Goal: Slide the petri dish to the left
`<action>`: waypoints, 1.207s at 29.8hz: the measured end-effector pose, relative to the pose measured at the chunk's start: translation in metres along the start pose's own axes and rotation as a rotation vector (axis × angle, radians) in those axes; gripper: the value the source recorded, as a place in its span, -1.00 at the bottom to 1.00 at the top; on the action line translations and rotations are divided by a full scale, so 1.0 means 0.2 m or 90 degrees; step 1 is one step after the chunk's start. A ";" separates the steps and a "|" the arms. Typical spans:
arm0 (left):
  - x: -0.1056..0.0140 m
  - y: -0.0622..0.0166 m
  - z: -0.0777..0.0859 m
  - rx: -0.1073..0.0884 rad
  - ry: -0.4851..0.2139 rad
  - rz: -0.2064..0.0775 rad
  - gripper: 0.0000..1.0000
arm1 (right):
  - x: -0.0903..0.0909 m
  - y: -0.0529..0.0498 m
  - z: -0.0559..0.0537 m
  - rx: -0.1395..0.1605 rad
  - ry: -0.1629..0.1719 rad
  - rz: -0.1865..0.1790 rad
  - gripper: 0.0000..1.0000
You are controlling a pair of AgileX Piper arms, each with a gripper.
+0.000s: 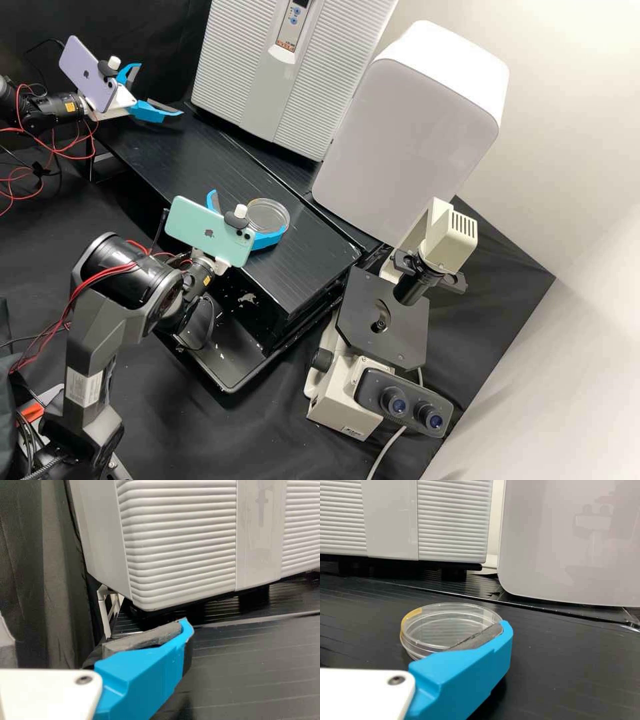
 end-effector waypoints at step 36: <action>0.00 0.000 0.00 0.000 0.000 0.000 1.00 | -0.09 0.04 0.04 0.035 -0.026 -0.006 1.00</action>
